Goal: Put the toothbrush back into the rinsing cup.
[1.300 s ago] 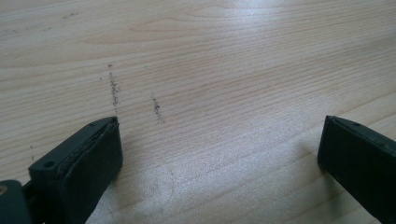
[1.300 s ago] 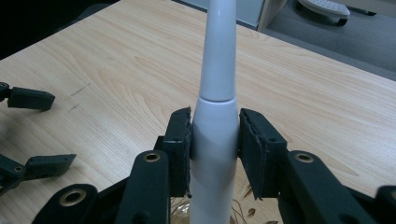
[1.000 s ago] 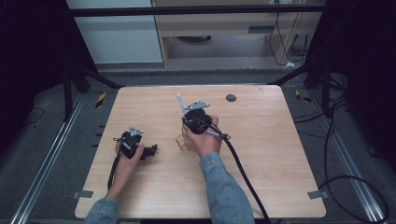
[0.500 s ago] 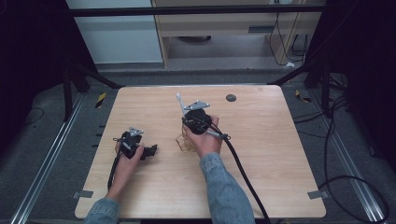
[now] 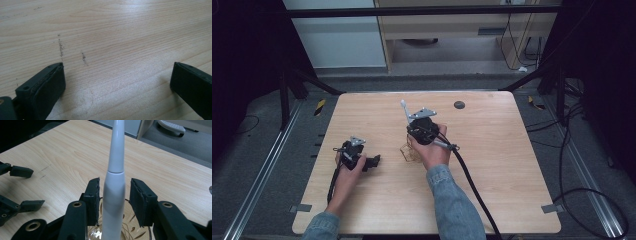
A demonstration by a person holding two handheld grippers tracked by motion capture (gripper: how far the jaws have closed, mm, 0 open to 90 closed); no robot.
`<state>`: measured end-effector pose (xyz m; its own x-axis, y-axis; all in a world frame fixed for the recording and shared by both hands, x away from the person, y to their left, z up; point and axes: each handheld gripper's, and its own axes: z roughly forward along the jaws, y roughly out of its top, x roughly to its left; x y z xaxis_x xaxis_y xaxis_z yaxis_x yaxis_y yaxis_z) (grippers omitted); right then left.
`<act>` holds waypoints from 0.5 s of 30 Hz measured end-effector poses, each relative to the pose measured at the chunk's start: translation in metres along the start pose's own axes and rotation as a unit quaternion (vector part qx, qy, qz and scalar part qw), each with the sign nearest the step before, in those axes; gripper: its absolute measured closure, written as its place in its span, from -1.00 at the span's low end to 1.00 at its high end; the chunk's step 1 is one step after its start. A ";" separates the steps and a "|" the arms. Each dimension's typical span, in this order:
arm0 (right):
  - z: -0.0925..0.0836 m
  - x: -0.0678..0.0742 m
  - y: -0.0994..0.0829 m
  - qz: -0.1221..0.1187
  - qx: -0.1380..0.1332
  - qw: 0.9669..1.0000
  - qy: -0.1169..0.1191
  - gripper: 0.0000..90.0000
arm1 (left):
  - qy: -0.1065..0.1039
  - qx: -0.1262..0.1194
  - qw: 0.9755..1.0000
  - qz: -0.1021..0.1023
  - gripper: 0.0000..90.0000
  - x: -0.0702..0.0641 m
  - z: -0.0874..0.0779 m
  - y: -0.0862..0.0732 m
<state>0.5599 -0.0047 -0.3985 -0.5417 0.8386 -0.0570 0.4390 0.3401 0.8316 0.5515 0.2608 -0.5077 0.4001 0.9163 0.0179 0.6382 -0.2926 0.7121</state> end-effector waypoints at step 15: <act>-0.015 -0.001 0.001 -0.003 -0.001 1.000 -0.003 0.29 | 0.000 0.000 1.000 0.000 -1.00 0.000 0.000 0.000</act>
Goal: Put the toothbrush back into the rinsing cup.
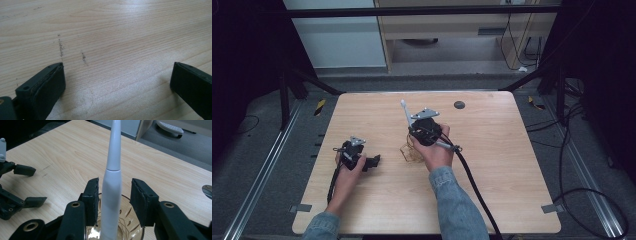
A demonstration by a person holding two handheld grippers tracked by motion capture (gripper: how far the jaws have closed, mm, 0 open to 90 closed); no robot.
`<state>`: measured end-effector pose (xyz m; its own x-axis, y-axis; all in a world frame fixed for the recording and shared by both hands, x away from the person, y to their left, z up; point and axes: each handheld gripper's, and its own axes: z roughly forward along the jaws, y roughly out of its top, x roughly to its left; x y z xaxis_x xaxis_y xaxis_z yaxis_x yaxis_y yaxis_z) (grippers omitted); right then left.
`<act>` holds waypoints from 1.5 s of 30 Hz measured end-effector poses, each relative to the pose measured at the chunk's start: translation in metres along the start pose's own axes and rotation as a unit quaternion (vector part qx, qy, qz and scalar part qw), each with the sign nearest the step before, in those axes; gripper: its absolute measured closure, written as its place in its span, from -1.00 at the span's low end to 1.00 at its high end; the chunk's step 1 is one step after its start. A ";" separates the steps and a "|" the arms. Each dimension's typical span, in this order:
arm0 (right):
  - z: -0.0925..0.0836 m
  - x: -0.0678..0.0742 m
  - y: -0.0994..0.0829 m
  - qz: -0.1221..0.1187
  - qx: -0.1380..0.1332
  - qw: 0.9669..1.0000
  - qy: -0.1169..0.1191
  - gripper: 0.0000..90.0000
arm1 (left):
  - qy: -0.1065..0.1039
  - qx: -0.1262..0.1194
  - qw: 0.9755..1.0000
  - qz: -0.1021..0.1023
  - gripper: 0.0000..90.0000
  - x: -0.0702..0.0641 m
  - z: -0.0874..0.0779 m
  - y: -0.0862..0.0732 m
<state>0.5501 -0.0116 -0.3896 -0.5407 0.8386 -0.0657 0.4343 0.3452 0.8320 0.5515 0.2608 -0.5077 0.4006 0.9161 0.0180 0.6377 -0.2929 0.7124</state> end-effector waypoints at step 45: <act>-0.019 -0.003 0.000 0.001 -0.036 0.999 0.004 -0.52 | 0.000 -0.001 1.000 -0.001 -1.00 0.000 0.000 0.000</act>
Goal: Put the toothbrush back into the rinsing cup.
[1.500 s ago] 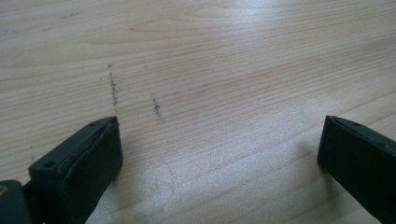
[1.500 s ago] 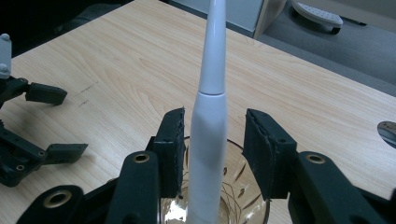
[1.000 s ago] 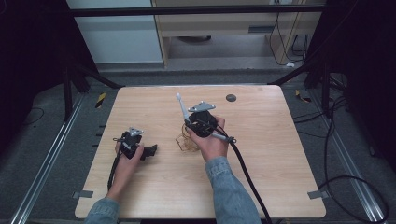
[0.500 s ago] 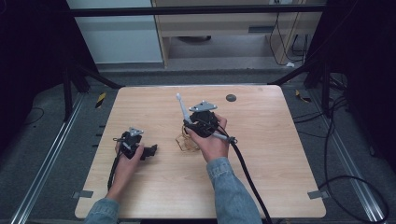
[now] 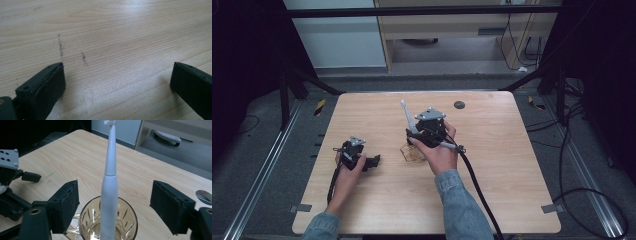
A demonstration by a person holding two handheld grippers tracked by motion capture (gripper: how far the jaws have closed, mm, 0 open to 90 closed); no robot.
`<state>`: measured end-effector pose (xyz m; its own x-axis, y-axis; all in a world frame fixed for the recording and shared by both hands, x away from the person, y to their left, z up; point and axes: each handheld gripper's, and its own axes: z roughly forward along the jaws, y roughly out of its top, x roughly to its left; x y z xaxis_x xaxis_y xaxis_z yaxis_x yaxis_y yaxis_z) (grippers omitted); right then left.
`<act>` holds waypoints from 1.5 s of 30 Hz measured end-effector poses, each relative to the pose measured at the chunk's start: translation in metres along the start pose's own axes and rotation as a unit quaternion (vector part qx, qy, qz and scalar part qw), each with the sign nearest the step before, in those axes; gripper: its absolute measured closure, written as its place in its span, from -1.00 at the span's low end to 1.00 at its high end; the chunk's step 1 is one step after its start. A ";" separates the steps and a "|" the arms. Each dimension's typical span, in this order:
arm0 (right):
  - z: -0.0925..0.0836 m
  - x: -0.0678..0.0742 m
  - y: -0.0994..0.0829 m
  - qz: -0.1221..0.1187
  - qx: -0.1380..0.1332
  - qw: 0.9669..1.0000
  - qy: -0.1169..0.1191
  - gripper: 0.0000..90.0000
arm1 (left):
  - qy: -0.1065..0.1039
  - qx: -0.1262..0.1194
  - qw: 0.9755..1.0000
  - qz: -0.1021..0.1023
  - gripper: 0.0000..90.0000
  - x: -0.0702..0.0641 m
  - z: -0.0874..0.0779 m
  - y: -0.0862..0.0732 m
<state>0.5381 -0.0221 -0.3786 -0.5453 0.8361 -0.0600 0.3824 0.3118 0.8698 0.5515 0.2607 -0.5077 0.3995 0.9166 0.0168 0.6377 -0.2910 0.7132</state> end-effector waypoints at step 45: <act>-0.035 -0.021 -0.016 -0.019 -0.020 0.999 -0.025 -0.88 | 0.000 0.000 1.000 0.000 -1.00 0.000 0.000 0.000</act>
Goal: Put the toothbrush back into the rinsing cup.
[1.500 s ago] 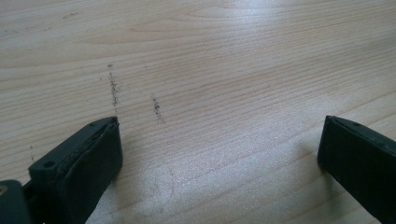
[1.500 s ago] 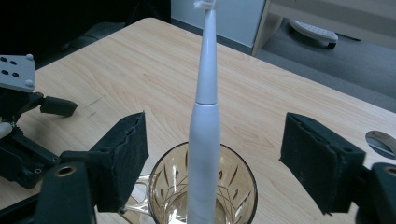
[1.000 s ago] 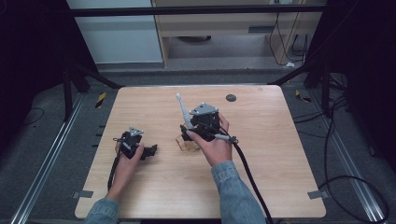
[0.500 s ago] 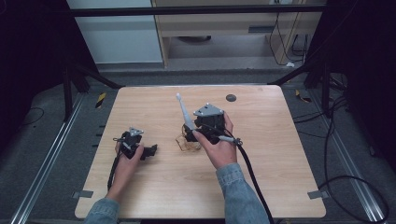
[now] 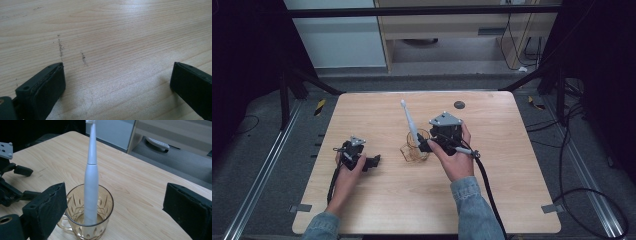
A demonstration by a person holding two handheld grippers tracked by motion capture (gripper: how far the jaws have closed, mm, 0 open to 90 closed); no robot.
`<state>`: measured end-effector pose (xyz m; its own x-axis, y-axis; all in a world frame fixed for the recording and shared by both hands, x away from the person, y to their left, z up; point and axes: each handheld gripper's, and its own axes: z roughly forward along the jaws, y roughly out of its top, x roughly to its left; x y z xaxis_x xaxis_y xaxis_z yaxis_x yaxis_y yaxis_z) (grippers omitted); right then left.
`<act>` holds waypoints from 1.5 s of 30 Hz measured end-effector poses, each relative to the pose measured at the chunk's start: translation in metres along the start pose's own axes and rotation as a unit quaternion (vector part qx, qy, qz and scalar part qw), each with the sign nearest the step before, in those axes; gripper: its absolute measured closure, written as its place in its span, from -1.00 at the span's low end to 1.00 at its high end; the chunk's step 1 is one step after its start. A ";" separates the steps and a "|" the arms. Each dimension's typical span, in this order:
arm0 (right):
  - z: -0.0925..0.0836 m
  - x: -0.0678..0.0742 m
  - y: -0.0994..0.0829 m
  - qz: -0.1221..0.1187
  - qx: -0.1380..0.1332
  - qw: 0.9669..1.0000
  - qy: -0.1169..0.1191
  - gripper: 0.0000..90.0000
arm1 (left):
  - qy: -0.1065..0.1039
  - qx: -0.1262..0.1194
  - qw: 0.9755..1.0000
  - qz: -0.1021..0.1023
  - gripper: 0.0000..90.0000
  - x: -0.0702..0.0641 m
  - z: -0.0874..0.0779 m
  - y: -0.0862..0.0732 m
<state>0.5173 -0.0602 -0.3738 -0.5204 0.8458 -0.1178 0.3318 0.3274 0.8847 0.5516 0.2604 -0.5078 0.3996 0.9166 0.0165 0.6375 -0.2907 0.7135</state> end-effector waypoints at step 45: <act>-0.003 -0.096 -0.100 0.031 0.131 0.990 -0.046 -0.86 | -0.001 0.001 1.000 0.002 -1.00 0.000 0.000 0.001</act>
<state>0.5322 -0.1754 -0.4496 -0.4224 0.8986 -0.1191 0.5599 0.3620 0.7453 0.5521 0.2600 -0.5077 0.4038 0.9147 0.0185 0.6369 -0.2955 0.7121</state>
